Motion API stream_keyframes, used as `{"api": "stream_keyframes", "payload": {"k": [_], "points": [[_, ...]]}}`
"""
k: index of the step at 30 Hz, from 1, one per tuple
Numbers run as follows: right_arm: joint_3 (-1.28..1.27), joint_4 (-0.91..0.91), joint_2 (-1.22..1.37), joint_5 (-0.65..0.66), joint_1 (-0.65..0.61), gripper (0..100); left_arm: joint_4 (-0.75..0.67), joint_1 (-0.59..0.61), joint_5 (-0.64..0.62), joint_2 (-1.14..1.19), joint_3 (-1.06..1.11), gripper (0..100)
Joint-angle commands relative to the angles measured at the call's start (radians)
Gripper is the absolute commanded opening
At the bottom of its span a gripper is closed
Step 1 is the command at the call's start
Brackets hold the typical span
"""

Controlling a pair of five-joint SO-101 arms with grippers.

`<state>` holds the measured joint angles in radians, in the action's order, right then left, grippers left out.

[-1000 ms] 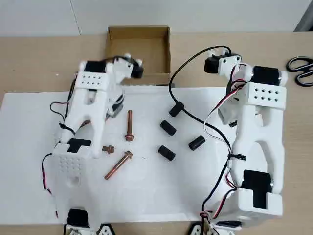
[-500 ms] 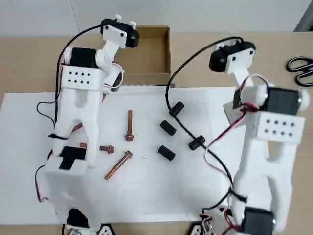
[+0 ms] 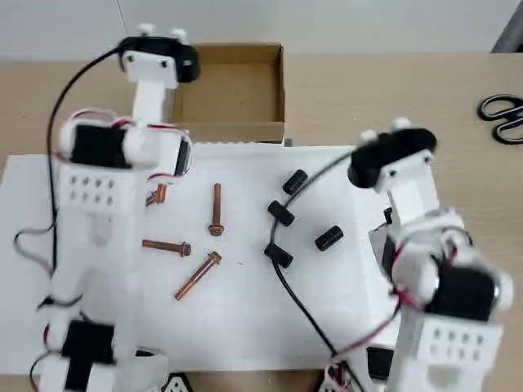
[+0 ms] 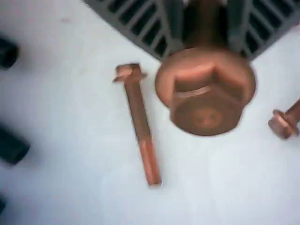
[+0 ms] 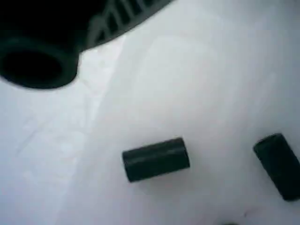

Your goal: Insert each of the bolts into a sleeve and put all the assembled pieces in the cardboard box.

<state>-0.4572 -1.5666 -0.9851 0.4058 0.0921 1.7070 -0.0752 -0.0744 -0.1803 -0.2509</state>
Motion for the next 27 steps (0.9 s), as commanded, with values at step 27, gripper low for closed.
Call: {"api": "stream_keyframes", "payload": {"k": [27], "points": [[-0.713, 0.433, -0.828, -0.417, -0.57, 0.2, -0.809, -0.038, -0.505, -1.08, 1.168, 0]]}}
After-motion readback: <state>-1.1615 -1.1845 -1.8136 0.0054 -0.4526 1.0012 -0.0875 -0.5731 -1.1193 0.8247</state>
